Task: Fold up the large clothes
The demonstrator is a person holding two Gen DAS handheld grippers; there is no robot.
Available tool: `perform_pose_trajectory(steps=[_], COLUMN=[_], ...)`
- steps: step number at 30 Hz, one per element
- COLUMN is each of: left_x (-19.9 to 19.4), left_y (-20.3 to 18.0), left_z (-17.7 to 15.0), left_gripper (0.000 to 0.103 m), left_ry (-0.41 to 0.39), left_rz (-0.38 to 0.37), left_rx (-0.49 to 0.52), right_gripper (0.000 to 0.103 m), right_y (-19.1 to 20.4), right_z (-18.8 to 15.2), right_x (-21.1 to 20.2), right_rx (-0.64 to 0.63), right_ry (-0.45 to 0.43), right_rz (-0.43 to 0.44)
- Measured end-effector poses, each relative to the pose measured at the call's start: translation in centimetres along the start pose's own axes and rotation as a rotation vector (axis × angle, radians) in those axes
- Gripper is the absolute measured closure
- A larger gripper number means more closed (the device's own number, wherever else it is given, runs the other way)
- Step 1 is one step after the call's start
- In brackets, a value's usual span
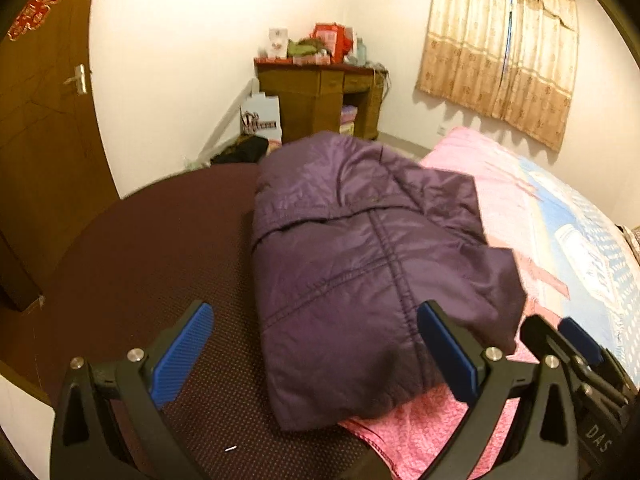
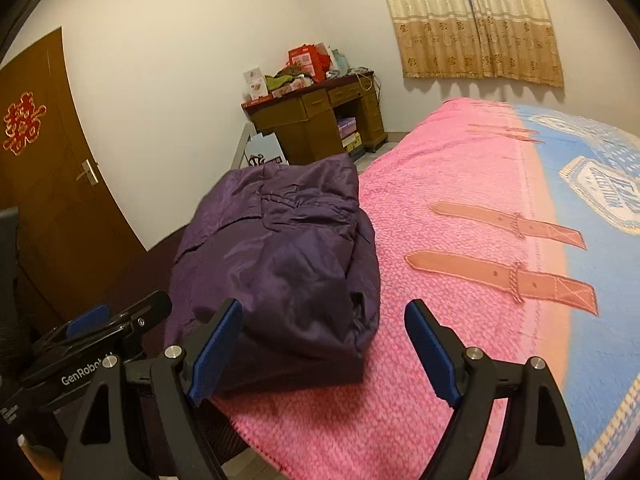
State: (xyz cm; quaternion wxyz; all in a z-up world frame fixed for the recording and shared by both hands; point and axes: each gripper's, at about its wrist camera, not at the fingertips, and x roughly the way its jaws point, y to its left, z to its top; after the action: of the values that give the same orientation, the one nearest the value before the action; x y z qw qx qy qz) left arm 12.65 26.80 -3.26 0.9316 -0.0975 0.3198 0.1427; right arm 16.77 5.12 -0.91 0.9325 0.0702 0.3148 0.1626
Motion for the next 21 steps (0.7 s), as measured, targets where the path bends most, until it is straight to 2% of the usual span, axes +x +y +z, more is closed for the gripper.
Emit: perform_pose_trajectory(steps=[5, 9, 16, 21], left_x=[-3.1, -6.0, -9.1, -11.2], left_y=[-1.2, -2.4, -3.4, -4.0], left_z=[0.2, 0.4, 0.5, 0.7], left_gripper=[0.0, 0.0, 0.0, 0.0], left_ry=[-0.094, -0.198, -0.269, -0.324], left_rz=[0.028, 0.051, 0.061, 0.072], left_rx=[0.011, 0.038, 0.033, 0.046], right_gripper=[0.018, 0.016, 0.014, 0.013], right_y=[-0.2, -0.3, 0.0, 0.7], right_z=[0.2, 0.9, 2.0, 2.7], right_x=[-3.6, -6.4, -10.3, -12.9], right_rx=[0.004, 0.008, 0.017, -0.015], right_ry=[-0.075, -0.144, -0.24, -0.303], right_rz=[-0.03, -0.036, -0.018, -0.043])
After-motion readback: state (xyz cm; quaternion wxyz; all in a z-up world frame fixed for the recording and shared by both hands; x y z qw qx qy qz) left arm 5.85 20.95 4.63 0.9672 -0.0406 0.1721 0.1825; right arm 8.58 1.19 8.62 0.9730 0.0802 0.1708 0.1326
